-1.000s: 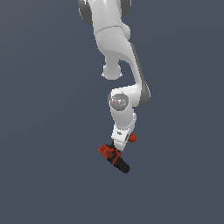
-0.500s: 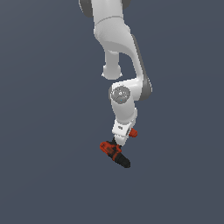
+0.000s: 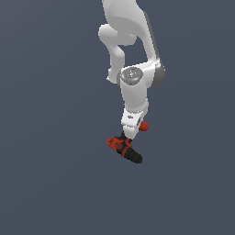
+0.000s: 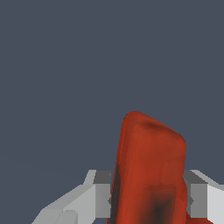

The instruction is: Pick up the object and move it to a goal position.

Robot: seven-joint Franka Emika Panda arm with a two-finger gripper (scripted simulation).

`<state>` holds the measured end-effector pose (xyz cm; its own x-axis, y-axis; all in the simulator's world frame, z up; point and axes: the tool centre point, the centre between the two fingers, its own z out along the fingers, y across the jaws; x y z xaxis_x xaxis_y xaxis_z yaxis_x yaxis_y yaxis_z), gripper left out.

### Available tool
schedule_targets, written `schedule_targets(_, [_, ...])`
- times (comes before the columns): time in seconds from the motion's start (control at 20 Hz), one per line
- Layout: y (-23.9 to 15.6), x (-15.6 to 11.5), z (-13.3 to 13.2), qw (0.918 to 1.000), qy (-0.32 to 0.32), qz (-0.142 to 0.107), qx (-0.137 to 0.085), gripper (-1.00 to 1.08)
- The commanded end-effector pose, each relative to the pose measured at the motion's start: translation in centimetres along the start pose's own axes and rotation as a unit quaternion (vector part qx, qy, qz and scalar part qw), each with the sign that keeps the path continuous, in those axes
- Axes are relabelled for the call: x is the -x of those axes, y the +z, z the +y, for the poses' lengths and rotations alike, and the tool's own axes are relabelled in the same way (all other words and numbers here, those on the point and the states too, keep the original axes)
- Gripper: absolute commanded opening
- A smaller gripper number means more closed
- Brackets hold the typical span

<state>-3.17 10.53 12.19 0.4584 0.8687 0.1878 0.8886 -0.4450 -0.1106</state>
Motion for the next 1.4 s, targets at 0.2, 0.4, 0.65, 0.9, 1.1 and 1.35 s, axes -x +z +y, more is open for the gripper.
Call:
schedule_targets(0.2, [-5.3,-0.8,-3.2,1.0000,-0.001,0.001,0.004,-1.00])
schedule_targets(0.4, [-8.3,-1.3,-5.2,1.0000,-0.001,0.001,0.004,-1.00])
schedule_targets(0.65, [-12.2,-1.9,-7.8,1.0000,-0.001,0.001,0.004,-1.00])
schedule_targets(0.9, [-16.3,-2.5,-10.6,1.0000,-0.002,0.002,0.003,-1.00])
schedule_targets(1.1, [-19.8,-3.0,-12.8,1.0000,-0.002,0.003,0.003,-1.00])
schedule_targets(1.35, [-23.7,-3.6,-15.2,1.0000,-0.002,0.004,0.003,-1.00])
